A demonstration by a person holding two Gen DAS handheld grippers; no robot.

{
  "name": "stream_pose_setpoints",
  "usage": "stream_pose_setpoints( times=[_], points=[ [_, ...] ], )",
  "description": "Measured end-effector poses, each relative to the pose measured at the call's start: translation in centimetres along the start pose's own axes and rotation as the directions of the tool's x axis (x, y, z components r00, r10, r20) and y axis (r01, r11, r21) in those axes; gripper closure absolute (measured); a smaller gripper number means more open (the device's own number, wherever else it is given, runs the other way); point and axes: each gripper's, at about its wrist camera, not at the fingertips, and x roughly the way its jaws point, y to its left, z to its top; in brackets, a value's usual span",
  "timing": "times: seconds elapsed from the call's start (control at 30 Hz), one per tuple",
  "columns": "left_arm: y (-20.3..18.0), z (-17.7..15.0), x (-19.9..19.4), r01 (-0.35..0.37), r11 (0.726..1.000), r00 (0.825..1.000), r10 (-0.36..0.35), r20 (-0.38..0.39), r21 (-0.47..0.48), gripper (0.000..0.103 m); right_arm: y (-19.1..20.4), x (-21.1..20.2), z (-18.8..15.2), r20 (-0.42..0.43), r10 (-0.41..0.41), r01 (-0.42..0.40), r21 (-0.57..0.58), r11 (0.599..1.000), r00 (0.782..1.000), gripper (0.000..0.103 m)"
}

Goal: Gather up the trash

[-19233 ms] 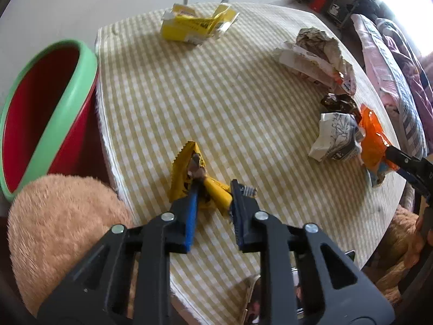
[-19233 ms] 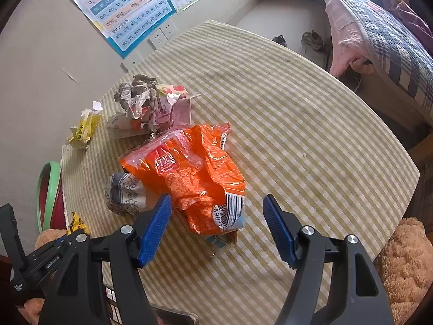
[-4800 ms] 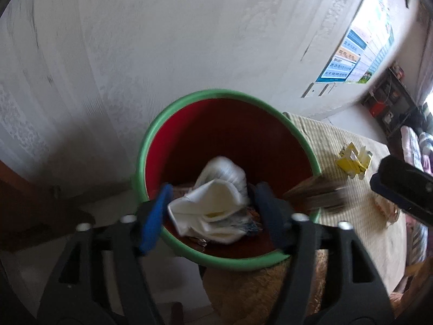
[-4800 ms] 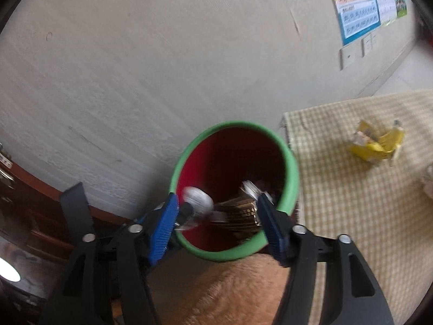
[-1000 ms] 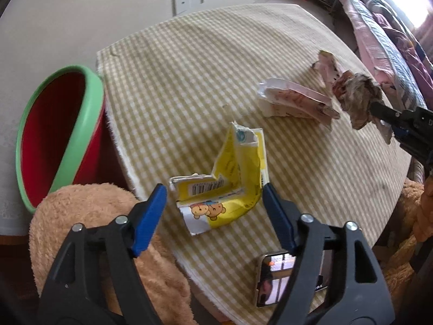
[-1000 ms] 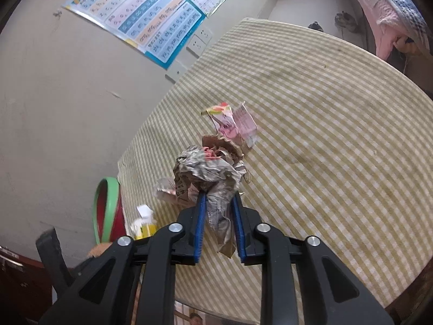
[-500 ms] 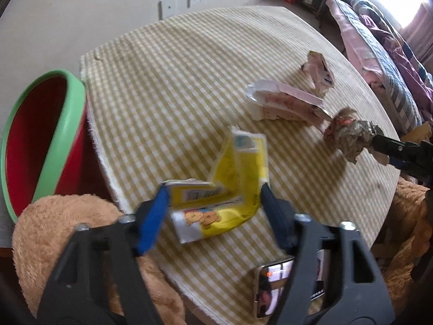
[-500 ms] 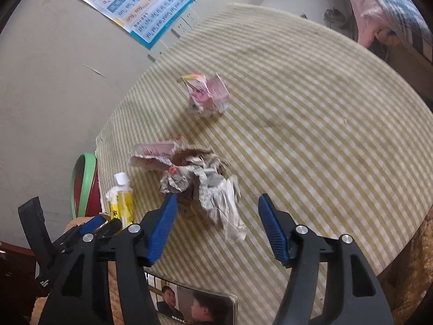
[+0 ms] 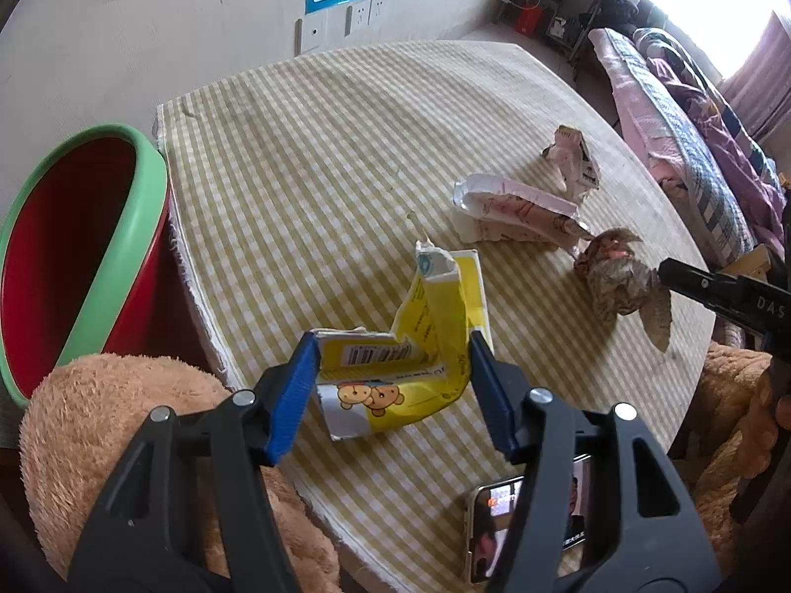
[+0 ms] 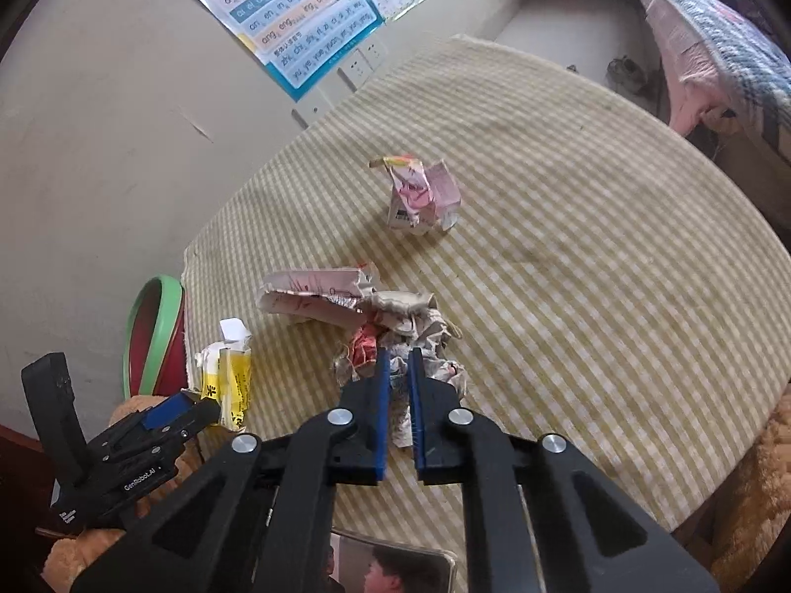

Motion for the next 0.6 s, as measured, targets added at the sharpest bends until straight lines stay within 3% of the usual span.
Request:
stream_pose_setpoints(
  times=[0.17,0.23,0.3,0.4,0.47,0.53,0.57,0.6],
  points=[
    [0.5,-0.1,-0.5,0.015,1.0,1.0,-0.015,0.013,-0.013,0.045,0.0,-0.1,-0.2,-0.006,-0.009,0.009,0.002,1.0,1.0,0.09],
    [0.6,-0.2,-0.7,0.018,1.0,1.0,-0.018,0.014,-0.014,0.045,-0.2,0.1,-0.3,-0.005,-0.017,0.017,0.015,1.0,1.0,0.057],
    [0.7,-0.2,-0.9,0.02,1.0,1.0,-0.02,0.017,-0.014,0.045,-0.3,0.3,-0.4,-0.003,-0.034,0.034,0.014,0.999,0.999,0.05],
    [0.8,-0.2,-0.9,0.024,1.0,1.0,-0.024,0.02,-0.018,0.045,-0.3,1.3,-0.6,-0.05,-0.029,0.03,0.016,0.999,0.998,0.05],
    [0.8,-0.3,-1.0,0.025,1.0,0.999,-0.024,0.022,-0.019,0.045,-0.5,1.8,-0.8,-0.067,-0.019,0.021,0.025,0.999,0.998,0.053],
    [0.8,-0.2,-1.0,0.024,1.0,0.999,-0.024,0.025,-0.018,0.045,-0.3,1.8,-1.0,-0.069,-0.017,0.018,0.015,1.0,0.997,0.08],
    [0.8,-0.3,-1.1,0.024,1.0,0.999,-0.024,0.028,-0.02,0.045,-0.1,1.6,-0.9,-0.065,-0.018,0.018,0.005,1.0,0.998,0.085],
    [0.8,-0.2,-1.1,0.024,0.999,0.999,-0.023,0.032,-0.023,0.045,0.1,1.3,-0.9,-0.053,-0.016,0.016,-0.002,1.0,0.998,0.097]
  ],
)
